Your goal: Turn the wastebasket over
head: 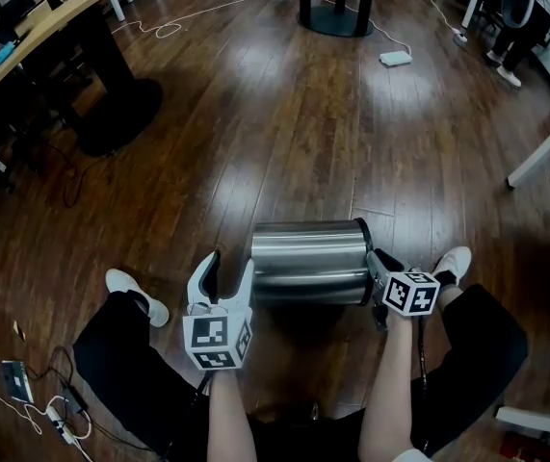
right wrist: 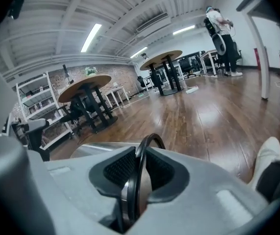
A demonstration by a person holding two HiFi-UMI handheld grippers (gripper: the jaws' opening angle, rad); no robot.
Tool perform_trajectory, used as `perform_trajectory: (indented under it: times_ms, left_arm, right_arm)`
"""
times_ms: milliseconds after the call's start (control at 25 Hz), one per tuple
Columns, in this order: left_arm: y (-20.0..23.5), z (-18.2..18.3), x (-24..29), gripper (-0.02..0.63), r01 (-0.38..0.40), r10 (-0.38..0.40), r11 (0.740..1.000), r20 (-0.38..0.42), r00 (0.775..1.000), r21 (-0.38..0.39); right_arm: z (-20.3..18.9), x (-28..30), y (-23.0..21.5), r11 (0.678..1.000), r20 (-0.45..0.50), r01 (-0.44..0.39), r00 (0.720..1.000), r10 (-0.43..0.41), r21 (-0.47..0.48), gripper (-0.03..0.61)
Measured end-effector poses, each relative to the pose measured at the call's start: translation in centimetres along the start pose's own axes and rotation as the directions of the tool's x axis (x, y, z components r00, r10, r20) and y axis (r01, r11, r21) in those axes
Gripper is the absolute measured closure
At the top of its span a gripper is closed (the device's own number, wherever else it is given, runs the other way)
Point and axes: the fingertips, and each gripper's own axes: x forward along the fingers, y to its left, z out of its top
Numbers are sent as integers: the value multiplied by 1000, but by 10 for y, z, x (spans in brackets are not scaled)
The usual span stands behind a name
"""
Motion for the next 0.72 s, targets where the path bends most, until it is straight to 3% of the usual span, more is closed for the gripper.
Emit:
perform_trajectory:
  times_ms: [160,320,440,560,720]
  left_arm:
    - [0,-11,8,350,6,-6,1000,-32,999,0]
    - [8,-56,21,350,30,-38,998,-137,990,-58]
    - [8,-97,29,345,51,-85,985,-208,974,-165]
    - [4,-122,36,345,55,-117,962,-220,968,-268]
    - [-6,-139,41,348,71,-152,945,-237,960,-319]
  right_arm:
    - [8,-9,2,987,-33,70,997,-76,-147,397]
    - [20,-11,25,953,-42,70,995,-87,-295,380]
    - [20,-11,28,951,-30,88,994,-101,-297,380]
    - [10,-11,19,960,-40,106,992,-121,-259,380]
    - [-2,-11,10,966,-73,114,988,-134,-232,382]
